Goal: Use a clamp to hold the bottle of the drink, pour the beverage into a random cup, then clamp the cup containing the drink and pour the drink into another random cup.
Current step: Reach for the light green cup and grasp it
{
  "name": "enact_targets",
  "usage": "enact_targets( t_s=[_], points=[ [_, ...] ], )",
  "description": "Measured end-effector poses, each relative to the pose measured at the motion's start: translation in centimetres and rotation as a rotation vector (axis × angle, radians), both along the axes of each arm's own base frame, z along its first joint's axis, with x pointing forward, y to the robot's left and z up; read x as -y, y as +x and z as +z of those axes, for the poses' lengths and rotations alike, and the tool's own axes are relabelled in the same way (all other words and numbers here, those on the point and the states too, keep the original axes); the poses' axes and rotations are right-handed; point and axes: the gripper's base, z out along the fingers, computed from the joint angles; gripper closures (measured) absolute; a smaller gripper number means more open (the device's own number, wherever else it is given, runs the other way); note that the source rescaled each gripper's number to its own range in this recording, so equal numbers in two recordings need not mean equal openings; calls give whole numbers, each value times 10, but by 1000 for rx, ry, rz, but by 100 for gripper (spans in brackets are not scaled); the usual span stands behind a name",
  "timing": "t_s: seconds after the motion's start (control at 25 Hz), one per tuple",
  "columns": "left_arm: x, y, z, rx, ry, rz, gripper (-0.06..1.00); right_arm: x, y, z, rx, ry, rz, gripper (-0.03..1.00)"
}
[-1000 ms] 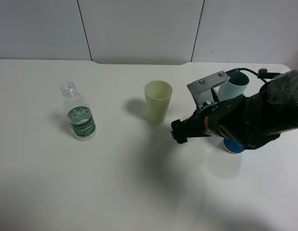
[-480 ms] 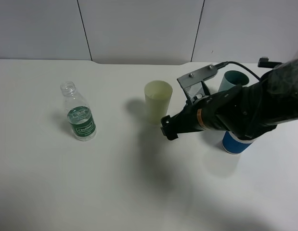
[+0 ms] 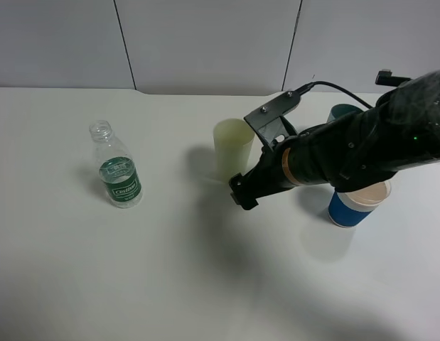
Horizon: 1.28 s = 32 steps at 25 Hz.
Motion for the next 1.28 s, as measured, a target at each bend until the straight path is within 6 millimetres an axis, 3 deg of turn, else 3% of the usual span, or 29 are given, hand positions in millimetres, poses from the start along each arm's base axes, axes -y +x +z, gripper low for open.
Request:
enact_targets(
  t_s=[0.4, 1.28],
  points=[
    [0, 0, 0, 1, 0, 0, -6, -8, 9, -18, -28, -65, 36, 5],
    [0, 0, 0, 1, -1, -1, -6, -36, 9, -7, -123, 155, 111, 5]
  ],
)
